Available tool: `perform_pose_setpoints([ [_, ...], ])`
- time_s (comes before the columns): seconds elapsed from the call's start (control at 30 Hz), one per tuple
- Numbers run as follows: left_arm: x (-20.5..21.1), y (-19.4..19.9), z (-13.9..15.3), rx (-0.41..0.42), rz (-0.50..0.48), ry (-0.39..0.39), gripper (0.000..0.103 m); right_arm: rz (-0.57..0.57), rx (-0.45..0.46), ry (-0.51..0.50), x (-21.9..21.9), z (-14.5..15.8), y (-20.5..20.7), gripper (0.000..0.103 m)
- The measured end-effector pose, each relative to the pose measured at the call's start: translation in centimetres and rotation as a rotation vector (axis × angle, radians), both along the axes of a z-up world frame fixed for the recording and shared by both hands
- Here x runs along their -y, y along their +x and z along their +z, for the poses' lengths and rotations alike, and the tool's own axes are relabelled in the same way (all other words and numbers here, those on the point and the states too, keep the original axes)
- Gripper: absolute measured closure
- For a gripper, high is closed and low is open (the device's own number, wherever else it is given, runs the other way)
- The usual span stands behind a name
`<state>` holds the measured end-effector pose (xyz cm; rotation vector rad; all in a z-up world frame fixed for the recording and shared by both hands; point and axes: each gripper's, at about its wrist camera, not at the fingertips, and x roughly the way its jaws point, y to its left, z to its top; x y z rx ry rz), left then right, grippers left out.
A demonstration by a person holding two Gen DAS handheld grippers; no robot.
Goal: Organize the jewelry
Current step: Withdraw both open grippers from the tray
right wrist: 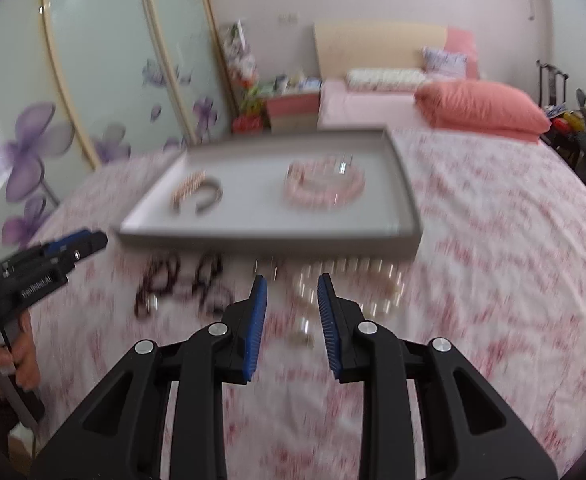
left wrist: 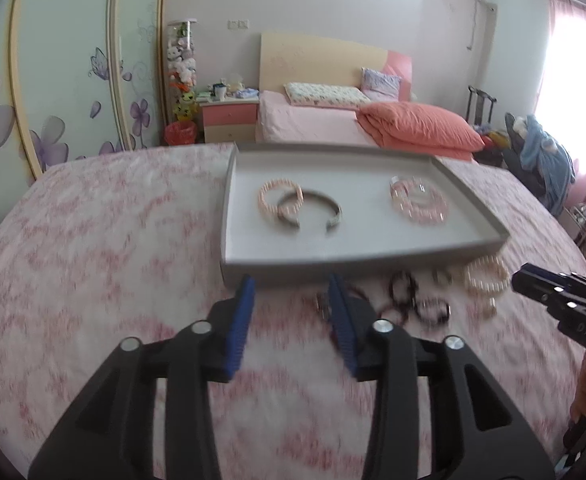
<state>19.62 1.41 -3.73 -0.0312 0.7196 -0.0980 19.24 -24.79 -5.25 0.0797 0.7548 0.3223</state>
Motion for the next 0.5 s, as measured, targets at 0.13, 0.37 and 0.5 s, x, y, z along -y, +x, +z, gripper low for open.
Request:
perform_pose_setpoints([
  [0.13,0.0,-1.0,-1.2,-0.033,-0.017,-0.001,0.053,0.03,-0.059,-0.024,-0.5,-1.8,-0.5,0.075],
  [0.37,0.6,-1.6,-2.0,-0.048,-0.053,0.007,0.049,0.034,-0.086,-0.084,-1.5,-2.8,0.1,0.075],
  [0.5,1.2,-1.7,-2.2,-0.052,-0.073,0.016,0.048,0.013,-0.092,-0.103,-1.5,-3.1,0.8,0.075],
])
